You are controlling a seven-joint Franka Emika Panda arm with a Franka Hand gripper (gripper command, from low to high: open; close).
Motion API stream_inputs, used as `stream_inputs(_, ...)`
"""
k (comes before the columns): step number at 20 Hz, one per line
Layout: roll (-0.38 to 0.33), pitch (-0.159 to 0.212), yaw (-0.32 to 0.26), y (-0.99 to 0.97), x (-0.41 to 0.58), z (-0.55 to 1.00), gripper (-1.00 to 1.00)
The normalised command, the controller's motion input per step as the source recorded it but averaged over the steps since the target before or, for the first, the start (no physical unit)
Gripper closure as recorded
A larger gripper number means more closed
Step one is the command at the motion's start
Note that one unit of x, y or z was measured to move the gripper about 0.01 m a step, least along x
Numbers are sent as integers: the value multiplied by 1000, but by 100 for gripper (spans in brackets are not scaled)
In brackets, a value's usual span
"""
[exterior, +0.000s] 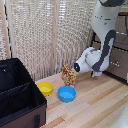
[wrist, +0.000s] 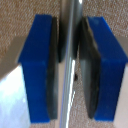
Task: Move your gripper towards the bottom drawer handle. Grasp the handle gently with your gripper. Apply gentle outward force to slide the bottom drawer open.
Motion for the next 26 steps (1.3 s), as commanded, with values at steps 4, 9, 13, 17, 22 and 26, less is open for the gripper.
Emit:
stream_inputs(4, 47, 12, 0, 922, 144, 0, 100)
stream_inputs(9, 6, 10, 0, 951, 182, -74, 100)
stream_inputs(13, -1, 3, -31, 542, 125, -19, 100)
stream_inputs(17, -2, 10, -14, 0, 109, 218, -100)
stream_inputs(22, 15, 2, -22, -9, 135, 566, -100)
stream_inputs(26, 56, 6, -52, 29, 97, 833, -100)
